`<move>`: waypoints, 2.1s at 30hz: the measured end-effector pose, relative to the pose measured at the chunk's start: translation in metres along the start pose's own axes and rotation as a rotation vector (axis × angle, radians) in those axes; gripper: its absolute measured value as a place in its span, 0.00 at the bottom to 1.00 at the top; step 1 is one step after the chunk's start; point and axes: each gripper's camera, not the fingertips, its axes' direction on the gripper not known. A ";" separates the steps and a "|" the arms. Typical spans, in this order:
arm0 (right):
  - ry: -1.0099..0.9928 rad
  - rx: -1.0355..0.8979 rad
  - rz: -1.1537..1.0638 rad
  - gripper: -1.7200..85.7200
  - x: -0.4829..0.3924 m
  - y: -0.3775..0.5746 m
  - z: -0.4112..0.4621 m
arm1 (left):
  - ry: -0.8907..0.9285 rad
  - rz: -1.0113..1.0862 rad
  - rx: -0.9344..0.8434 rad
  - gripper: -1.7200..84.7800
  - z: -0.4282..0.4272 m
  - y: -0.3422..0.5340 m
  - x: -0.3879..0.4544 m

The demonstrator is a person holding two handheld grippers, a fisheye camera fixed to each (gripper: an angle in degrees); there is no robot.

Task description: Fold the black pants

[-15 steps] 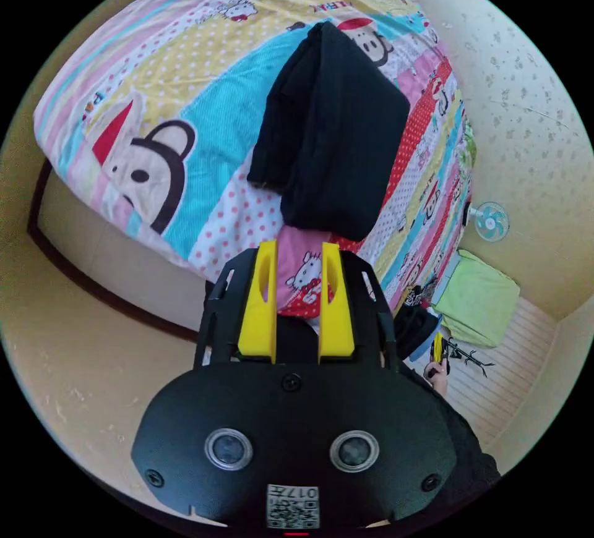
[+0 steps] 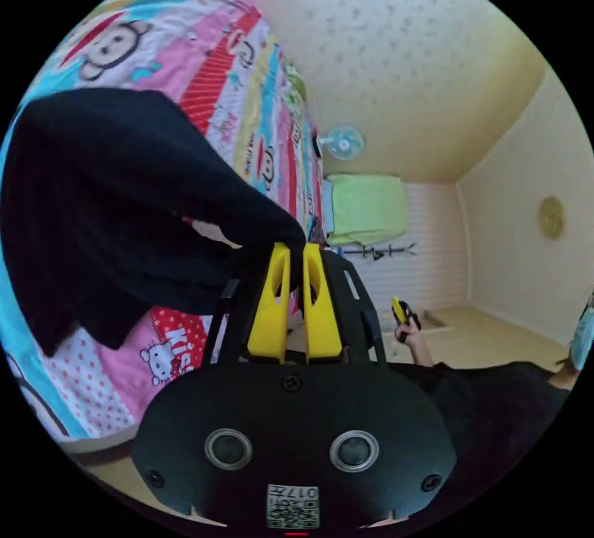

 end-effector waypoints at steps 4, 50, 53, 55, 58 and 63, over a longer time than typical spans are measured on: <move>0.026 -0.125 -0.123 0.03 -0.034 0.004 0.082 | 0.117 0.351 -0.229 0.07 0.084 0.005 0.116; -0.564 -0.883 -1.358 0.05 -0.184 0.304 0.303 | -0.279 -0.186 0.420 0.30 0.051 0.295 0.085; -0.777 -0.799 -1.439 0.05 -0.214 0.283 0.210 | -0.043 0.017 0.409 0.30 0.056 0.284 0.110; -0.960 -0.718 -1.487 0.04 -0.238 0.265 0.143 | 0.238 0.148 0.354 0.31 0.072 0.266 0.120; -1.104 -0.602 -1.487 0.04 -0.265 0.236 0.076 | 0.835 0.332 0.089 0.27 0.132 0.225 0.164; -1.292 -0.393 -1.482 0.04 -0.285 0.181 -0.036 | 0.953 0.660 0.066 0.09 0.122 0.220 0.312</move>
